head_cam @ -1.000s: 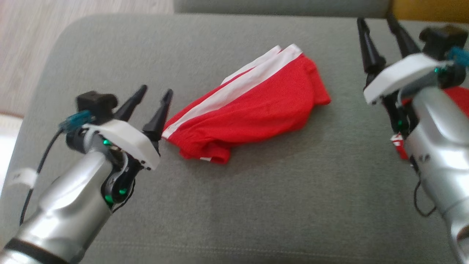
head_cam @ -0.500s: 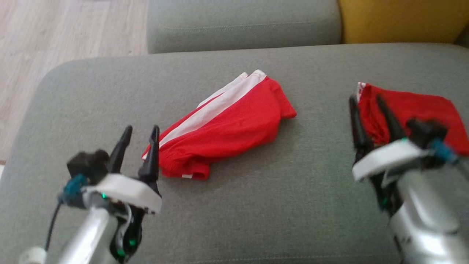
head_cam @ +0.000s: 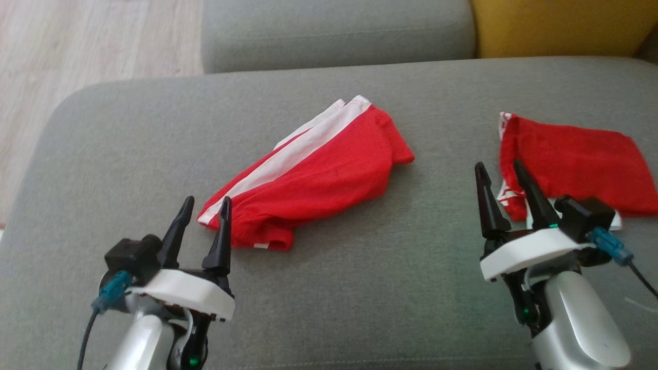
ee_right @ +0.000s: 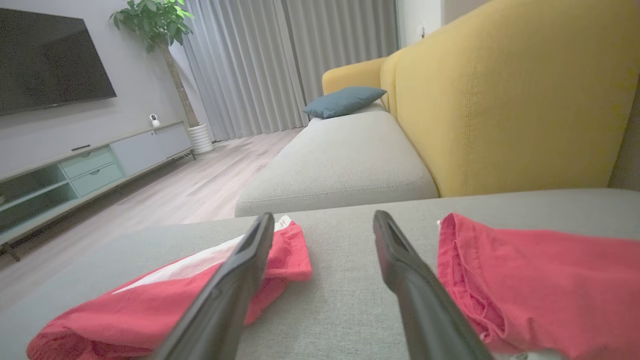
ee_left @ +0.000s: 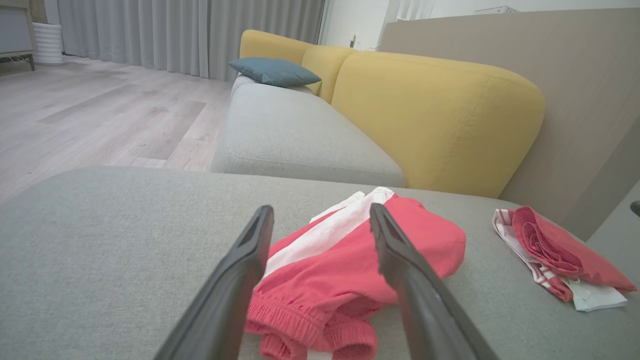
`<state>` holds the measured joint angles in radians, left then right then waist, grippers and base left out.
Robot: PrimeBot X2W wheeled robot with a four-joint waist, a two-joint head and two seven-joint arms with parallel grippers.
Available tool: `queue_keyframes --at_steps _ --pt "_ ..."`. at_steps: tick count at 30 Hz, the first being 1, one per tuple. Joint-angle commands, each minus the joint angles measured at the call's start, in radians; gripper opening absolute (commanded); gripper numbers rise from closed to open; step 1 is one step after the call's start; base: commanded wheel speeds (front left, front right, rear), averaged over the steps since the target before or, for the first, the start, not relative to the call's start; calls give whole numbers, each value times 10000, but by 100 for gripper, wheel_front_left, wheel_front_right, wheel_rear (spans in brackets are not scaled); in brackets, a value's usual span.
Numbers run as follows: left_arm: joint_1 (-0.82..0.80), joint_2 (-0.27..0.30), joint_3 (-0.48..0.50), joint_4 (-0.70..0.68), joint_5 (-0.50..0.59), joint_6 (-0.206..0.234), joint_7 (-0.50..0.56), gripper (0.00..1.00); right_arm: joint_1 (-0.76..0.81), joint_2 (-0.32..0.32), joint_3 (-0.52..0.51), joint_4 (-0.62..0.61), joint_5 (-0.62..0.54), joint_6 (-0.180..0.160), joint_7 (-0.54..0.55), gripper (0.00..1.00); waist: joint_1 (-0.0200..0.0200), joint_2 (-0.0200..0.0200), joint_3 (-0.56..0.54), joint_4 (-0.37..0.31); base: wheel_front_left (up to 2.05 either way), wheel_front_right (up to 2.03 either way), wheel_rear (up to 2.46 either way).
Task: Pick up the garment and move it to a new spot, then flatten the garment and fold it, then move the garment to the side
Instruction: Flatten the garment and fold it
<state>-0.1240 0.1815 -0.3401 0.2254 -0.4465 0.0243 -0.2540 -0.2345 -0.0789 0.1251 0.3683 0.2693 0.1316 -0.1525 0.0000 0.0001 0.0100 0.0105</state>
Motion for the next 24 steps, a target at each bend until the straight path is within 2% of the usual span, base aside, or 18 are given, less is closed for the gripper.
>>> queue_keyframes --at_steps 1,5,8,18,24 --pt "-492 21 491 -201 111 -108 -77 100 -281 155 208 -474 211 -9 144 100 0 -1 197 203 0 0 0" --pt "-576 -115 544 16 217 -339 -77 100 -473 249 192 -598 907 -9 433 100 0 -1 452 490 0 0 0" --pt "-689 -254 582 203 332 -545 -77 100 -748 278 -78 -292 1864 -9 820 100 0 -1 697 859 0 0 0" --pt "-987 -621 712 686 663 -984 -78 100 -2241 285 -695 2588 5947 -9 2519 100 0 -1 1282 2203 0 0 0" --pt "-1001 -794 770 855 826 -1150 -78 100 -3534 285 -998 4824 7252 -9 2846 100 0 -1 1483 2893 0 0 0"
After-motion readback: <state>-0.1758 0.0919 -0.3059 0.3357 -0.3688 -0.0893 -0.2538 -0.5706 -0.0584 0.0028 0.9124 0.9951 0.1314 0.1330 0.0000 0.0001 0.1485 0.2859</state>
